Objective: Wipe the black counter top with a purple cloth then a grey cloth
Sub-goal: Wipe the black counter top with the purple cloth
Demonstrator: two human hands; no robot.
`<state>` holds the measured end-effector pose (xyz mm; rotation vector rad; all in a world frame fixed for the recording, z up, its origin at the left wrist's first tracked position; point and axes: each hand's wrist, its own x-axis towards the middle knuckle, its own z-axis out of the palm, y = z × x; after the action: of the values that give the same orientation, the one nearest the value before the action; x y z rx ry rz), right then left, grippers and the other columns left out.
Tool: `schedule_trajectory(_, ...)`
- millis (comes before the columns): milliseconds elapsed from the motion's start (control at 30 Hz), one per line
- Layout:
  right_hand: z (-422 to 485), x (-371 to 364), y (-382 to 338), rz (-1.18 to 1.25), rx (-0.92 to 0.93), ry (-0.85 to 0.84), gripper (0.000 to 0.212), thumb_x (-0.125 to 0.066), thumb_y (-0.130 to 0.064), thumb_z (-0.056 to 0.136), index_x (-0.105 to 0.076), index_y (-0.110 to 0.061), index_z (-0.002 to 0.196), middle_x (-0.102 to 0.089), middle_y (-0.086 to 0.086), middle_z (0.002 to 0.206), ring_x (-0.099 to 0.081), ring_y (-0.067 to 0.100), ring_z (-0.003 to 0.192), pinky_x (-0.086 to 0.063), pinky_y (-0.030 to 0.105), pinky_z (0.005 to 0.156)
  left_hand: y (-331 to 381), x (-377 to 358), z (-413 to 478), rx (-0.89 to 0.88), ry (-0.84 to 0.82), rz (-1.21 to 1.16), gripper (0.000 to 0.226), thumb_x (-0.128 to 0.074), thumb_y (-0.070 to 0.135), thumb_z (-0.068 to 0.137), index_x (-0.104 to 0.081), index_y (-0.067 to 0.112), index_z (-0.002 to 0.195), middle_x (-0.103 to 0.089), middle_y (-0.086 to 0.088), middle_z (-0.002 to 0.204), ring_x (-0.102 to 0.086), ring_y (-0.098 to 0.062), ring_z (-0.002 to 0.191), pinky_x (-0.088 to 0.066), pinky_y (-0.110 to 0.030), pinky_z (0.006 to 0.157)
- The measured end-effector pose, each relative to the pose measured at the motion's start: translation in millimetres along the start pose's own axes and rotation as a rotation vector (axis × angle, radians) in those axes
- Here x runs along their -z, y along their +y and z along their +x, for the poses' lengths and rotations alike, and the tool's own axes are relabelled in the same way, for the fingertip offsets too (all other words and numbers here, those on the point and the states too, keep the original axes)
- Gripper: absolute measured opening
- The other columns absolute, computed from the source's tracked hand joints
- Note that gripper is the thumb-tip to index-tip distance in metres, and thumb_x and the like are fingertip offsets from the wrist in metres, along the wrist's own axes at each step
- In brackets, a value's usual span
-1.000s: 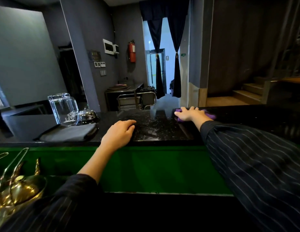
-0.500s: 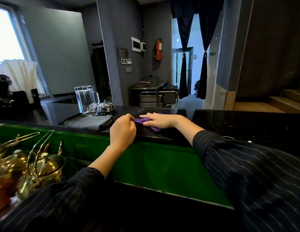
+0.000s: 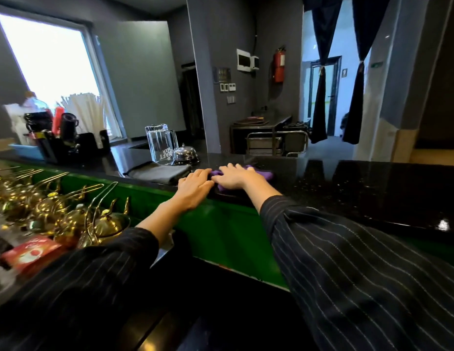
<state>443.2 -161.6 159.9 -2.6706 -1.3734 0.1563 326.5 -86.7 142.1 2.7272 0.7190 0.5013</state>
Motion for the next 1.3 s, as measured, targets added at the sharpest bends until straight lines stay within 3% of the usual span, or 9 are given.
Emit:
schedule_trajectory(200,-58.5,14.4,43.3,0.036,0.149,-0.053,0.06,-0.034,-0.052,0.099,-0.022,-0.028,0.154,-0.021,0.002,0.161,-0.017,0.021,0.149,-0.012,0.046,0.118,21.9,-9.7,-20.2,0.005,0.084,-0.023,0.046,-0.038,0.015,0.094,-0.038,0.006,0.14,-0.044,-0.018,0.143,-0.038,-0.031,0.135,-0.024,-0.045,0.114)
schedule_trajectory(400,-64.2,15.1,98.4,0.051,-0.216,0.068,0.066,-0.034,-0.052,0.098,-0.021,-0.018,0.154,-0.013,0.008,0.163,-0.009,0.028,0.15,-0.006,0.052,0.12,72.5,-30.0,-34.9,-0.057,-0.082,0.022,0.05,-0.026,0.034,0.101,-0.021,0.021,0.15,-0.028,-0.003,0.156,-0.019,-0.017,0.146,0.001,-0.042,0.118)
schedule_trajectory(500,-63.4,12.0,83.5,0.058,-0.281,0.103,0.066,-0.033,-0.052,0.098,-0.022,-0.019,0.154,-0.011,0.013,0.163,-0.007,0.033,0.15,-0.004,0.053,0.118,78.8,-22.7,-33.3,-0.047,-0.101,0.074,0.05,-0.025,0.035,0.102,-0.021,0.021,0.15,-0.025,-0.001,0.157,-0.018,-0.016,0.146,-0.007,-0.042,0.12)
schedule_trajectory(600,-77.5,10.6,72.7,0.058,-0.156,0.097,0.063,-0.029,-0.053,0.098,-0.023,-0.022,0.153,-0.013,0.012,0.162,-0.009,0.033,0.15,-0.005,0.054,0.118,86.1,-9.9,-27.7,0.018,-0.235,0.181,0.049,-0.023,0.031,0.102,-0.024,0.015,0.149,-0.021,-0.002,0.158,-0.019,-0.019,0.146,-0.012,-0.049,0.118)
schedule_trajectory(700,-104.6,9.2,86.1,0.067,-0.084,0.076,0.062,-0.026,-0.053,0.099,-0.023,-0.024,0.154,-0.014,0.009,0.163,-0.009,0.03,0.15,-0.006,0.055,0.119,106.9,-11.3,-20.7,0.095,-0.199,0.244,0.042,-0.029,0.026,0.098,-0.047,0.006,0.13,-0.041,-0.018,0.146,-0.04,-0.032,0.133,-0.025,-0.051,0.113)
schedule_trajectory(833,-154.5,12.7,132.1,0.029,-0.175,0.133,0.059,-0.022,-0.051,0.099,-0.027,-0.026,0.152,-0.021,0.008,0.161,-0.016,0.028,0.148,-0.01,0.054,0.118,178.5,-39.5,-34.5,-0.075,-0.029,-0.003,0.04,-0.034,0.018,0.096,-0.049,0.0,0.128,-0.05,-0.026,0.136,-0.047,-0.04,0.126,-0.034,-0.046,0.107)
schedule_trajectory(1000,-231.9,21.1,199.1,0.034,-0.398,0.172,0.059,-0.02,-0.049,0.099,-0.024,-0.026,0.153,-0.016,0.006,0.163,-0.014,0.027,0.149,-0.009,0.054,0.118,260.3,-69.2,-67.2,-0.317,-0.105,-0.123,0.04,-0.035,0.024,0.098,-0.05,0.003,0.129,-0.053,-0.024,0.133,-0.048,-0.04,0.124,-0.036,-0.045,0.106)
schedule_trajectory(1200,-304.2,26.7,255.3,0.033,-0.593,0.202,0.064,-0.024,-0.055,0.097,-0.023,-0.025,0.154,-0.015,0.005,0.163,-0.013,0.027,0.15,-0.009,0.053,0.119,285.8,-83.4,-84.3,-0.496,-0.29,0.176,0.048,-0.021,0.033,0.101,-0.023,0.022,0.148,-0.021,-0.003,0.158,-0.02,-0.027,0.145,-0.021,-0.059,0.113)
schedule_trajectory(1300,-329.1,30.4,283.1,0.049,-0.708,0.235,0.063,-0.024,-0.053,0.097,-0.025,-0.024,0.153,-0.017,0.006,0.162,-0.014,0.028,0.149,-0.009,0.054,0.118,289.9,-81.9,-80.4,-0.433,-0.326,0.146,0.049,-0.021,0.037,0.101,-0.022,0.023,0.148,-0.017,0.0,0.159,-0.014,-0.025,0.147,-0.015,-0.058,0.114)
